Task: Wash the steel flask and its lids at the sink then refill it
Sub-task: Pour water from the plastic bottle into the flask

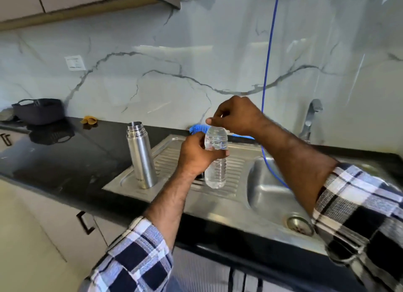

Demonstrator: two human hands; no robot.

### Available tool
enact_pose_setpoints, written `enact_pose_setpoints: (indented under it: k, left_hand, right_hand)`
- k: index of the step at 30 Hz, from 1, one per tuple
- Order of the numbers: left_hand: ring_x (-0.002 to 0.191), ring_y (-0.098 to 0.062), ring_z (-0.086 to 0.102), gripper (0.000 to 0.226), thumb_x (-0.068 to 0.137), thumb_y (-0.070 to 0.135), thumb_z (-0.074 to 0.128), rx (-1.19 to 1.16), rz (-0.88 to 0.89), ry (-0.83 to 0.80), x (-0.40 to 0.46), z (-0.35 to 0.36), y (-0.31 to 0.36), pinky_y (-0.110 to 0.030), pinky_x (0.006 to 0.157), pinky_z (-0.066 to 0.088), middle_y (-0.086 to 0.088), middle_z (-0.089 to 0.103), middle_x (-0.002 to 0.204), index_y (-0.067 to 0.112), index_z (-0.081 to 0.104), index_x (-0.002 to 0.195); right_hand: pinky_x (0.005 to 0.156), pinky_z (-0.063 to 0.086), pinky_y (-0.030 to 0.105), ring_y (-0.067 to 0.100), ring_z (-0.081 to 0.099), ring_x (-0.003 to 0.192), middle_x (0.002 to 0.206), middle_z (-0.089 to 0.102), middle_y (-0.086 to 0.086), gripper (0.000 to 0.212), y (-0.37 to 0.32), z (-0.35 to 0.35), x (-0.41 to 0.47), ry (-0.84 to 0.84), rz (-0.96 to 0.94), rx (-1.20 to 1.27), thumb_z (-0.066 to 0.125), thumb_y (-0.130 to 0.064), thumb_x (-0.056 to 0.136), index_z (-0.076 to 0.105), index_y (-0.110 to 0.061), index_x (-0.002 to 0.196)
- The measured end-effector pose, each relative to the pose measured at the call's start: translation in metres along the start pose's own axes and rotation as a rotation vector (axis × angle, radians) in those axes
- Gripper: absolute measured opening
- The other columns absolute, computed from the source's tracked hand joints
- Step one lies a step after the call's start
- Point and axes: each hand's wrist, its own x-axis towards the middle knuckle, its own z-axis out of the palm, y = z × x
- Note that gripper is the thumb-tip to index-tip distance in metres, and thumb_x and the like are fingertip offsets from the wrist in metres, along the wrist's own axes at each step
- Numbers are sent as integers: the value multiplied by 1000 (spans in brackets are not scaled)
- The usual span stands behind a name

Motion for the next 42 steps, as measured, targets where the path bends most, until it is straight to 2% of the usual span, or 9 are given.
enact_pose_setpoints:
  k: [11, 14, 18, 20, 24, 30, 34, 37, 42]
  left_hand:
    - [86, -6, 78, 60, 52, 53, 103, 93, 32, -50, -30, -17, 7, -43, 86, 66, 15, 81, 92, 28, 78, 102]
    - [85, -4, 78, 57, 54, 47, 103, 97, 46, -42, -34, -20, 5, -41, 86, 66, 15, 81, 91, 28, 78, 101]
    - [79, 2, 75, 47, 56, 42, 104, 111, 43, -16, -36, -27, 4, -31, 80, 64, 19, 79, 85, 32, 74, 92]
    - [76, 5, 73, 45, 57, 41, 104, 127, 42, -16, -37, -31, 5, -25, 75, 60, 21, 78, 82, 34, 72, 87]
    - [80, -1, 75, 48, 57, 44, 104, 133, 24, -7, -35, -41, 6, -26, 76, 62, 15, 79, 85, 32, 72, 90]
    - [72, 10, 71, 45, 60, 32, 104, 103, -6, -17, -33, -56, 8, -5, 60, 49, 15, 78, 84, 31, 72, 91]
    - [78, 2, 74, 46, 58, 33, 104, 92, -47, 64, -30, -67, -1, -20, 74, 60, 12, 79, 86, 29, 72, 91]
    - [88, -9, 77, 50, 57, 31, 104, 78, -87, 118, -29, -73, -6, -39, 86, 64, 9, 80, 91, 25, 74, 97]
    - [88, -11, 77, 53, 56, 30, 105, 88, -104, 159, -30, -78, -10, -43, 87, 65, 7, 80, 93, 21, 74, 98]
  right_hand:
    - [76, 50, 31, 17, 67, 92, 95, 71, -4, 7, -21, -10, -31, -178, -123, -158, 69, -27, 97, 74, -22, 95]
    - [84, 53, 30, 14, 66, 96, 102, 70, -6, 18, -26, -10, -34, -241, -202, -120, 71, -16, 93, 76, -22, 109]
    - [72, 47, 28, 7, 62, 83, 86, 65, -13, 25, -32, -8, -34, -175, -170, -138, 74, -49, 94, 77, -27, 106]
    - [70, 43, 27, 7, 60, 80, 81, 61, -15, 27, -35, -6, -33, -134, -159, -170, 74, -51, 94, 78, -26, 99]
    - [77, 52, 26, 9, 67, 87, 94, 73, -7, 13, -42, -3, -27, -176, -167, -65, 76, -25, 93, 81, -27, 105]
    - [82, 55, 19, -1, 68, 81, 93, 76, -10, 30, -35, 1, -15, -88, -136, 214, 75, 2, 90, 79, -26, 97]
    - [84, 56, 28, 2, 66, 78, 89, 74, -10, 21, -18, 6, -18, -52, 48, 276, 82, -7, 89, 79, -26, 98]
    - [90, 50, 24, 8, 68, 91, 92, 74, -9, 19, -4, 31, -41, -179, 178, 96, 84, -11, 86, 82, -23, 100]
    - [84, 55, 28, 17, 71, 95, 99, 79, 0, 23, 15, 92, -84, -419, 166, -126, 87, -16, 80, 82, -16, 103]
